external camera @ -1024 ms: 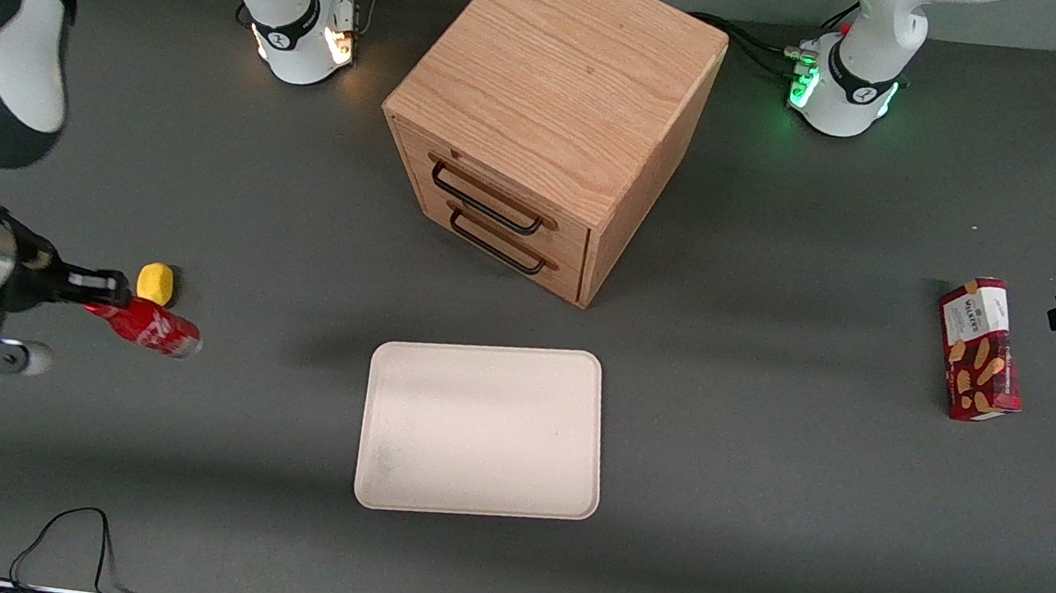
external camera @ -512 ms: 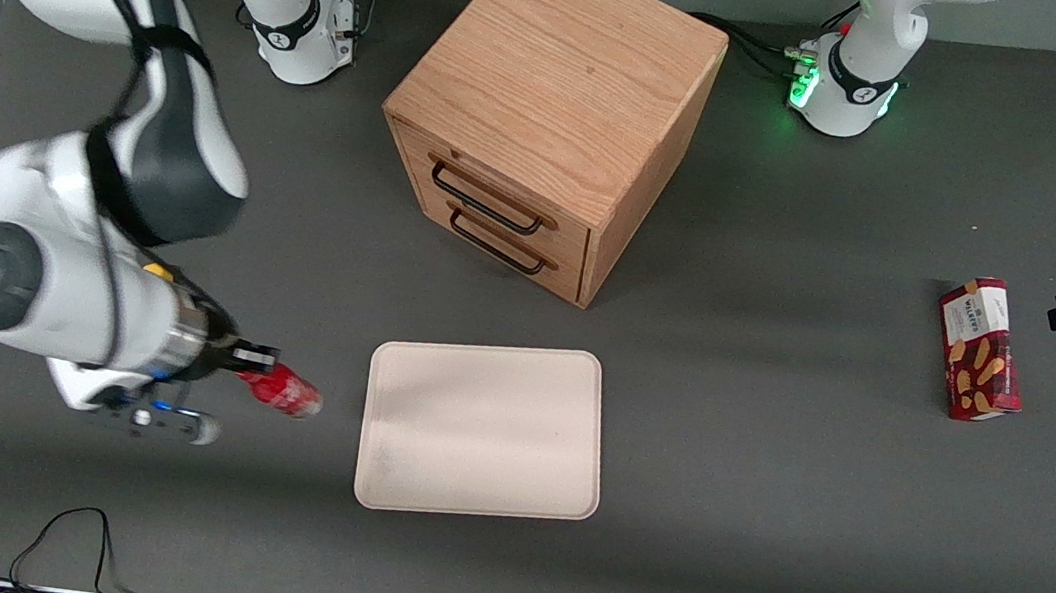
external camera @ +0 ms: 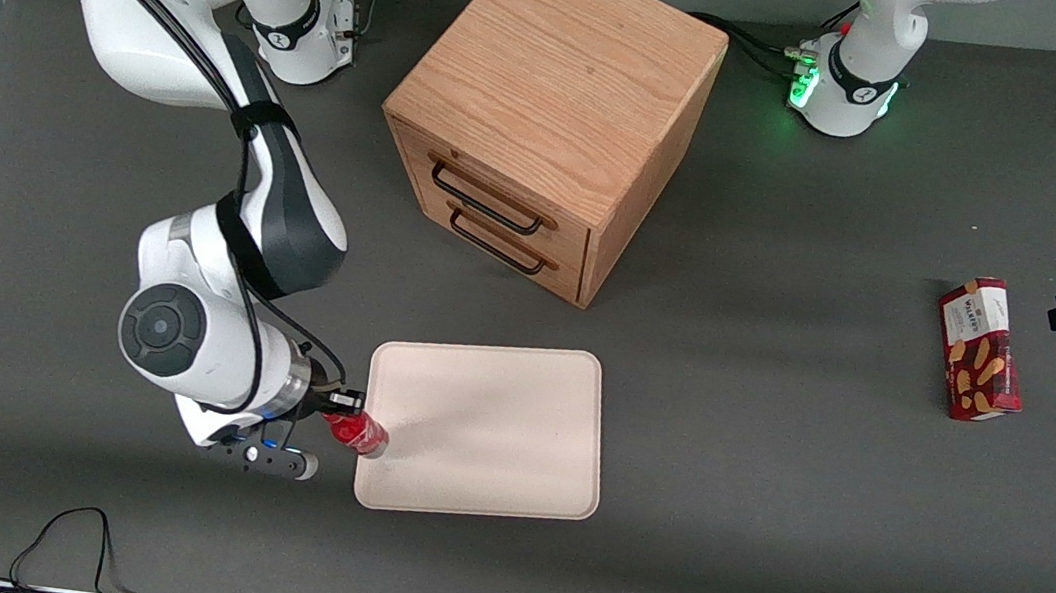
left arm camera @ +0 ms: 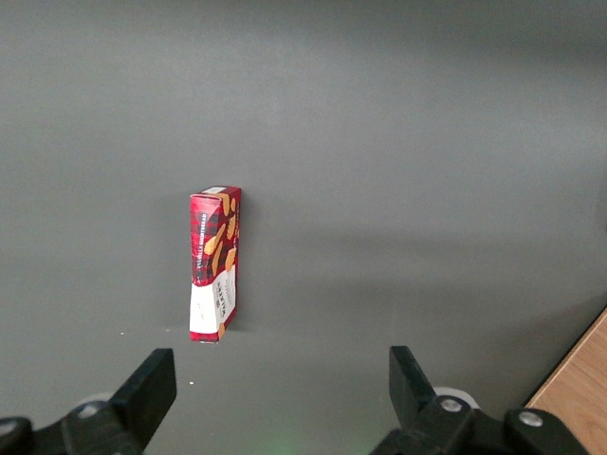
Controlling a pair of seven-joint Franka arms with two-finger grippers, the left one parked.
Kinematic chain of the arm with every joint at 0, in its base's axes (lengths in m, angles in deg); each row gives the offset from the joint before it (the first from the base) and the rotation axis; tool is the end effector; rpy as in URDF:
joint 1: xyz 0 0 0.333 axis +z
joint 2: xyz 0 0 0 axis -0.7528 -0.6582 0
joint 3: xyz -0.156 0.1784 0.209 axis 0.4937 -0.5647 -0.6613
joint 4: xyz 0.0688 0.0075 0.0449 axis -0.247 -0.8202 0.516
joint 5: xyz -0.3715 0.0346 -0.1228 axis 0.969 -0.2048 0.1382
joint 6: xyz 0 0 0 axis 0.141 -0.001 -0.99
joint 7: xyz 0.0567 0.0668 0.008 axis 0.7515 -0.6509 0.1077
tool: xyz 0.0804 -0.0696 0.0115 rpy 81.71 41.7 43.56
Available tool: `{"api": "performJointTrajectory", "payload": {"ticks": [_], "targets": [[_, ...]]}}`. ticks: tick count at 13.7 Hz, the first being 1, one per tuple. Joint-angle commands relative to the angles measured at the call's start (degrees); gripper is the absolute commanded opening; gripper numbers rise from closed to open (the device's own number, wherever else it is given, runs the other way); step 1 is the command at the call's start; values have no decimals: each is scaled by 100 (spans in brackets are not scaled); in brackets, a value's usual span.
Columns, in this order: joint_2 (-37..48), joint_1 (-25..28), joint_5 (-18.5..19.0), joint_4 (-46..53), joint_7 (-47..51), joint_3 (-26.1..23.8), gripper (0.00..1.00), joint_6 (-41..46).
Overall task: Place coke bottle on tray
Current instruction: 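Carry the bottle over the white tray with the right gripper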
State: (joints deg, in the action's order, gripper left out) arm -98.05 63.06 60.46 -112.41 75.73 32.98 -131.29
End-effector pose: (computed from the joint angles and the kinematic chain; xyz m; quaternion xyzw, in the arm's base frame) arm 0.7272 0.2683 0.3755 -0.9974 0.0587 0.0088 0.0397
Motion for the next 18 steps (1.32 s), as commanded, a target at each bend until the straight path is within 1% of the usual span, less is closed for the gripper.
{"api": "performJointTrajectory", "payload": {"ticks": [1,5,7,12,13,14,16,17,18], "targets": [[-143,133,101,126,185,29,0,-191],[-337,212,136,143,185,64,0,-367],[-381,212,302,143,176,56,0,-368],[-425,221,321,134,185,56,0,-482],[-425,221,321,134,176,56,8,-499],[-425,221,321,134,185,56,31,-508],[-417,221,321,126,185,56,95,-587],[-425,221,321,126,211,56,100,-657],[-417,221,321,126,324,56,100,-667]]}}
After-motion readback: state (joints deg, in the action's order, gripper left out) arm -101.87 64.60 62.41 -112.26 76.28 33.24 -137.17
